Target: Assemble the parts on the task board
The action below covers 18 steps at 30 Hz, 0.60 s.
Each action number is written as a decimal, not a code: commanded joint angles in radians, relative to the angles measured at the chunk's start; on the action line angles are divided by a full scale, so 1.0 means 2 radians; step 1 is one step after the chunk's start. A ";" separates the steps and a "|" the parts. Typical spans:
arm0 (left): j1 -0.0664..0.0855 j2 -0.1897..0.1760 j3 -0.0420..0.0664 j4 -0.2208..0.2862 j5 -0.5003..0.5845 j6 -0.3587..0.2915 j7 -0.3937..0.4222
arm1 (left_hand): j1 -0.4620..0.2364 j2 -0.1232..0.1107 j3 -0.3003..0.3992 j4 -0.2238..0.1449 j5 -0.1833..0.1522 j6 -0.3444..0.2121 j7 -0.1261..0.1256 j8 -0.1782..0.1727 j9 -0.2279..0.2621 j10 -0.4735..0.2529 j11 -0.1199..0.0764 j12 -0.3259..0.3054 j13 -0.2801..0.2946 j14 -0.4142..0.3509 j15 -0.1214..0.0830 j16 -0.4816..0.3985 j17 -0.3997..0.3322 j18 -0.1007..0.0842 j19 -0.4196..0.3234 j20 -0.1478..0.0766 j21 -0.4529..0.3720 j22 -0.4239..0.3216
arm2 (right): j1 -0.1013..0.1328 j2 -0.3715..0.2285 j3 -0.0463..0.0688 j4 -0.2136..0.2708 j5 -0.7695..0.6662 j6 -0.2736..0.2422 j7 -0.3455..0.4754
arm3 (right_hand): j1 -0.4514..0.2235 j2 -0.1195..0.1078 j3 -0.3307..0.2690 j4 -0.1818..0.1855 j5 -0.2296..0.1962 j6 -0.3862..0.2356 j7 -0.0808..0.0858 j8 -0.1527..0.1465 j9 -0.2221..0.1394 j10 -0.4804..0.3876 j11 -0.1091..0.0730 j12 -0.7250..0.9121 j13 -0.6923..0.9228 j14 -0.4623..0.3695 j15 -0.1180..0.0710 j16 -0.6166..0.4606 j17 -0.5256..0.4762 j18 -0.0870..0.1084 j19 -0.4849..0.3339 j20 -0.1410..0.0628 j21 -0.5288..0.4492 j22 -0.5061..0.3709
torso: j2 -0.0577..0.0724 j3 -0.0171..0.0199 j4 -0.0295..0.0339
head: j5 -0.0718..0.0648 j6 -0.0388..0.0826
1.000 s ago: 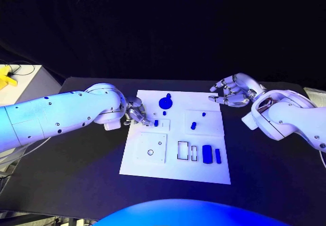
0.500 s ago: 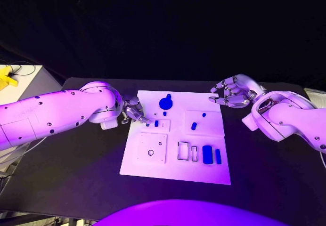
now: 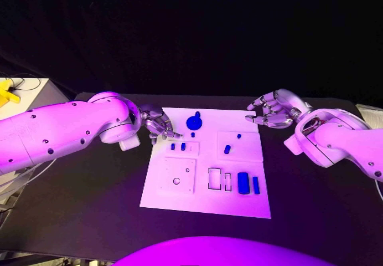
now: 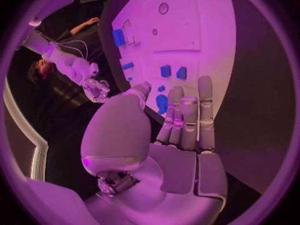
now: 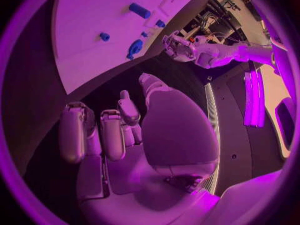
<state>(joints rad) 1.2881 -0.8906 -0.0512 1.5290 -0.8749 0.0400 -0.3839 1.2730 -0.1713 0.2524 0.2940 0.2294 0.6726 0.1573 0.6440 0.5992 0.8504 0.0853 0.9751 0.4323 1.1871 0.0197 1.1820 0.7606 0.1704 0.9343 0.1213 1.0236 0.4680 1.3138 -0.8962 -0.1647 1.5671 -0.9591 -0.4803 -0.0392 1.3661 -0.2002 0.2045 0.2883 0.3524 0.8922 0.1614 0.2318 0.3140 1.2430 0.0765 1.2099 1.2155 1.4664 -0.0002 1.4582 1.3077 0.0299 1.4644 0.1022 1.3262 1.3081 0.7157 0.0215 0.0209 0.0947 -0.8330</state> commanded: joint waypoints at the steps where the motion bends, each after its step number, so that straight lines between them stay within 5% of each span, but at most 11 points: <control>1: 0.001 0.005 0.000 -0.002 0.019 -0.086 0.107 | 0.070 -0.003 0.049 -0.010 0.003 -0.008 0.008 -0.014 -0.024 -0.022 0.007 -0.022 -0.021 -0.046 0.007 -0.044 -0.057 0.006 -0.014 0.006 -0.027 -0.015 | 0.000 0.000 0.000 -0.001 -0.005 -0.002 0.008 | -0.005 0.000 0.003 0.000 0.002 -0.003 -0.001 0.002 -0.001 -0.006 0.000 -0.004 -0.001 0.027 0.000 -0.003 0.064 0.009 0.015 0.000 -0.006 0.096 | 0.000 0.0005 0.0006 | -0.002 0.001; 6: -0.001 0.021 -0.007 -0.013 -0.024 -0.139 0.189 | 0.137 -0.037 0.130 -0.039 -0.003 0.005 0.011 -0.030 -0.069 -0.020 0.010 -0.060 -0.065 -0.062 0.008 -0.057 -0.077 0.006 -0.024 0.003 -0.014 -0.006 | -0.001 0.001 0.000 -0.003 -0.005 -0.007 0.012 | -0.004 0.000 0.008 0.000 0.002 -0.005 -0.001 0.004 -0.001 -0.045 0.000 -0.048 -0.044 0.021 0.000 -0.015 0.051 0.012 0.010 0.000 -0.024 0.092 | 0.000 -0.0001 0.0008 | -0.005 0.005; 9: -0.003 0.031 -0.011 -0.019 -0.050 -0.157 0.219 | 0.140 -0.043 0.146 -0.053 -0.003 0.014 0.010 -0.038 -0.088 -0.020 0.011 -0.080 -0.085 -0.065 0.007 -0.058 -0.083 0.006 -0.038 0.003 0.007 0.010 | -0.001 0.001 0.000 -0.004 -0.004 -0.011 0.016 | -0.002 0.000 0.019 0.000 0.003 -0.006 -0.001 0.008 -0.001 -0.072 -0.001 -0.089 -0.086 0.011 0.000 -0.037 0.028 0.017 0.000 0.000 -0.055 0.083 | 0.000 -0.0005 0.0004 | -0.005 0.006; 13: -0.004 0.045 -0.017 -0.030 -0.095 -0.168 0.241 | 0.131 -0.048 0.152 -0.062 -0.005 0.021 0.011 -0.047 -0.107 -0.024 0.013 -0.105 -0.107 -0.065 0.009 -0.055 -0.088 0.006 -0.049 0.005 0.022 0.021 | 0.000 0.002 0.000 -0.006 -0.001 -0.017 0.024 | 0.002 -0.007 0.043 -0.001 0.004 -0.010 -0.001 0.015 -0.001 -0.125 -0.001 -0.179 -0.177 -0.019 -0.001 -0.102 -0.033 0.037 -0.038 0.000 -0.177 0.044 | 0.000 0.0000 0.0002 | -0.007 0.008; 18: -0.005 0.063 -0.025 -0.045 -0.163 -0.165 0.243 | 0.122 -0.057 0.147 -0.070 -0.007 0.027 0.005 -0.056 -0.123 -0.025 0.013 -0.120 -0.123 -0.058 0.009 -0.043 -0.088 0.007 -0.051 0.007 0.030 0.026 | 0.000 0.003 0.000 -0.008 0.005 -0.029 0.037 | 0.012 -0.018 0.083 -0.002 0.005 -0.014 0.003 0.024 -0.001 -0.132 0.000 -0.248 -0.245 -0.079 0.001 -0.243 -0.148 0.068 -0.106 0.002 -0.422 -0.057 | 0.000 0.0003 0.0008 | -0.007 0.010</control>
<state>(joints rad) 1.2783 -0.7704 -0.1013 1.4437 -1.0636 -0.2554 0.0401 1.5207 -0.2820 0.5483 0.1565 0.2210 0.7215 0.1674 0.5358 0.3568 0.8009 0.1110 0.7387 0.1899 1.0651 0.0398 1.0911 0.5824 0.1699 0.8361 0.1357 1.0824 0.5186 1.3133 -0.8923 -0.1649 1.5509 -0.9553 -0.5117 -0.0081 1.3893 -0.2320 0.3652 0.2850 0.3565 0.8649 0.1636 0.2788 0.3130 0.9921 0.0903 0.7248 0.7347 1.3156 0.0039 0.9941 1.0289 0.1597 1.2621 0.1055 0.5208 1.2072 0.7158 0.0215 0.0218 0.0804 -0.8150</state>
